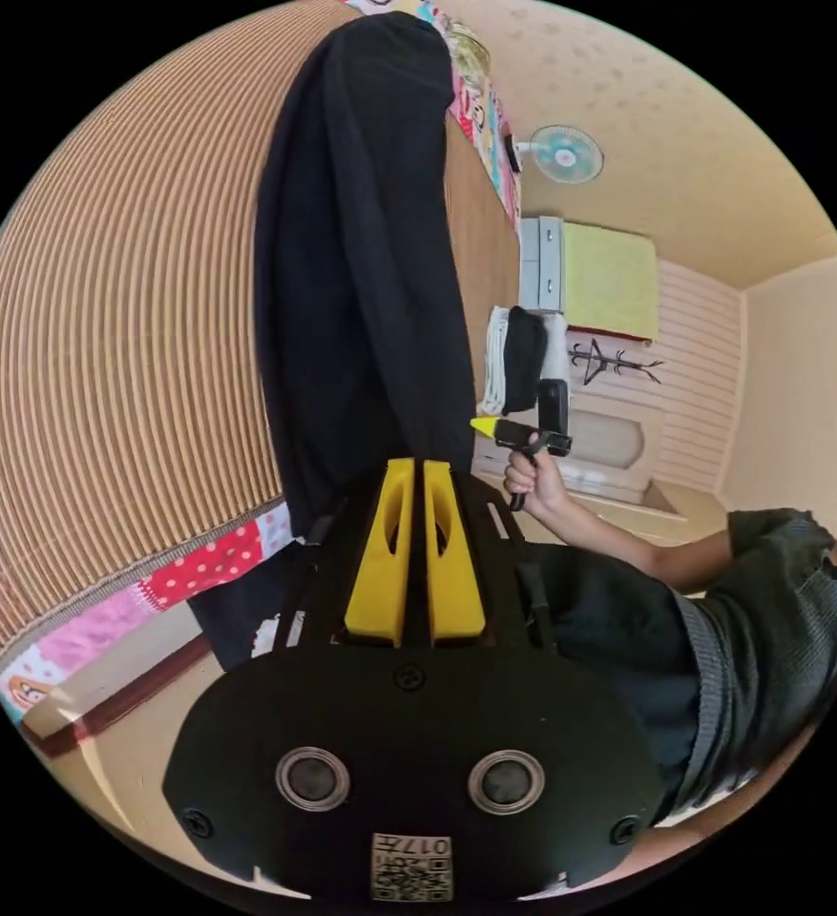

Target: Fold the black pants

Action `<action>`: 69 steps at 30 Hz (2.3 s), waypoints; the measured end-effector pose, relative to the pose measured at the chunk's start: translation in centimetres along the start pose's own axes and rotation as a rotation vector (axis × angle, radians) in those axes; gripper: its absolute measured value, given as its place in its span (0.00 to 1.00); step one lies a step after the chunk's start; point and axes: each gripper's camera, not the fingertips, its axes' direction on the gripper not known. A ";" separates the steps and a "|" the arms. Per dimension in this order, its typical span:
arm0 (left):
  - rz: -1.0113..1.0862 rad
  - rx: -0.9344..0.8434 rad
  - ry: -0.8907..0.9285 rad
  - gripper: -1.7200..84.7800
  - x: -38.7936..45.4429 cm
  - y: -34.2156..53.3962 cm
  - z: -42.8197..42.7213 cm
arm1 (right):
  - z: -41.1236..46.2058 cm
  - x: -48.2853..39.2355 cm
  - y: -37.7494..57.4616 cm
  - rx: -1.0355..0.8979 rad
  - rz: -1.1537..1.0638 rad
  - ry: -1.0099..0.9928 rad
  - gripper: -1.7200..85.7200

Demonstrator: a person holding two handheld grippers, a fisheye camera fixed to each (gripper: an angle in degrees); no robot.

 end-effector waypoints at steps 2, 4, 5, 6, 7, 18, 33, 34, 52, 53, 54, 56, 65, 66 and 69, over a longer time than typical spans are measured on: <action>-0.120 -0.010 -0.136 0.02 -1.3 0.1 -0.1 | 1.1 1.5 -1.0 -0.109 0.085 0.237 0.03; -0.228 -0.014 -0.118 0.02 -2.0 -0.4 0.0 | 0.4 1.2 -2.0 -0.088 0.054 0.304 0.03; -0.260 -0.032 -0.123 0.02 -1.8 -1.1 0.2 | 0.0 1.0 -2.2 -0.071 0.040 0.270 0.03; -0.258 -0.043 -0.136 0.02 -1.4 -1.5 0.2 | -0.9 0.8 -2.6 -0.037 0.022 0.194 0.03; -0.242 -0.073 -0.179 0.03 -0.6 -2.4 0.4 | -1.7 0.8 -3.0 -0.006 0.021 0.139 0.04; -0.242 -0.134 -0.285 0.03 1.4 -5.2 1.4 | -1.5 4.0 -8.4 -0.040 0.092 0.047 0.13; -0.156 -0.063 -0.102 0.03 1.1 -4.2 3.4 | -5.3 7.5 -8.2 -0.062 0.094 -0.007 0.04; -0.168 -0.060 -0.153 0.03 1.1 -4.4 4.7 | -4.8 7.5 -9.0 -0.077 0.113 0.039 0.04; -0.095 0.034 -0.354 0.09 2.2 -13.4 7.9 | -1.6 6.7 -15.3 -0.129 0.045 0.140 0.08; -0.065 0.035 -0.355 0.08 2.8 -12.9 8.3 | -1.3 6.4 -14.8 -0.145 0.026 0.164 0.08; -0.046 0.035 -0.360 0.08 3.1 -12.5 8.5 | -1.0 5.9 -13.4 -0.156 0.005 0.202 0.07; 0.038 -0.007 -0.409 0.06 4.8 -10.7 9.7 | -0.4 6.2 -10.9 -0.177 0.031 0.230 0.07; -0.037 -0.037 -0.215 0.12 2.2 -8.7 8.9 | -5.4 9.9 -6.8 0.013 0.085 -0.101 0.14; -0.051 -0.013 -0.182 0.13 1.7 -9.2 8.3 | -6.5 10.8 -7.7 0.067 0.085 -0.120 0.15; -0.098 0.090 -0.085 0.17 -0.4 -12.5 6.2 | -7.6 12.9 -11.5 0.104 0.112 -0.110 0.17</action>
